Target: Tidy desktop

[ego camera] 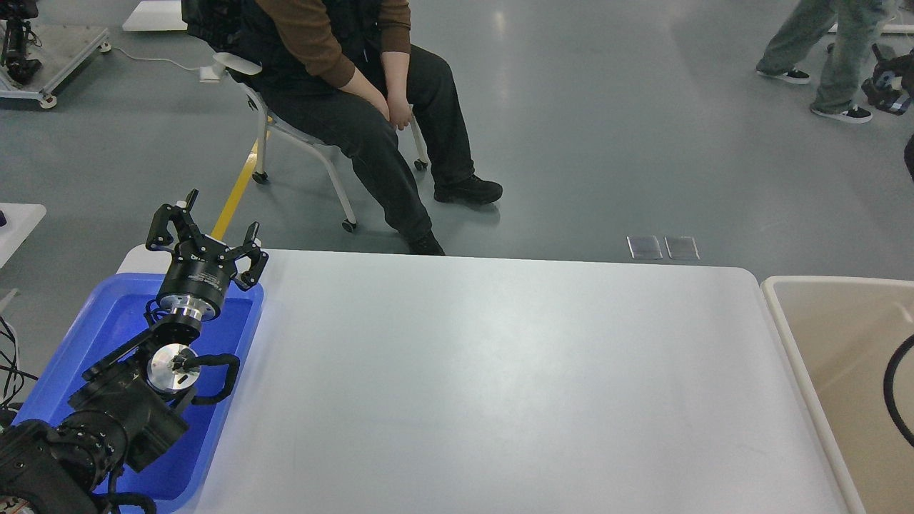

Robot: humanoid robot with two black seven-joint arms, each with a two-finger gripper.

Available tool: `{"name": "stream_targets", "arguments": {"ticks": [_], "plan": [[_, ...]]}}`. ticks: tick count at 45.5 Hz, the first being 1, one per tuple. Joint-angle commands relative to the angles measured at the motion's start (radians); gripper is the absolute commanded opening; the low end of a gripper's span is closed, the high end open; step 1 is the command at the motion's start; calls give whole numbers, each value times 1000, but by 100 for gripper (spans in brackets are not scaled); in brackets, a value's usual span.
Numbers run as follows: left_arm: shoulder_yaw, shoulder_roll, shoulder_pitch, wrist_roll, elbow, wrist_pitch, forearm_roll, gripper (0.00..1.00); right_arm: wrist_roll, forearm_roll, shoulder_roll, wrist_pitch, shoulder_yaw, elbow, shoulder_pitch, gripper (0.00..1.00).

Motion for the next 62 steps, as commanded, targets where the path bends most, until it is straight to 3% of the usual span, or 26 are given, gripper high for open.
{"name": "stream_targets", "arguments": {"ticks": [1,9,16,34,62], "plan": [[0,0,0,-1,0,0,0,100,62,-120,-18,3,211,170,-70,100],[0,0,0,0,0,0,0,100,295,-289,41,1,288,193,-168,100],[0,0,0,0,0,0,0,100,422,-303,144,-2,294,187,-320,100],[0,0,0,-1,0,0,0,100,422,-287,266,-2,334,178,-511,100],[0,0,0,0,0,0,0,100,418,-211,269,44,343,179,-546,100]]}}
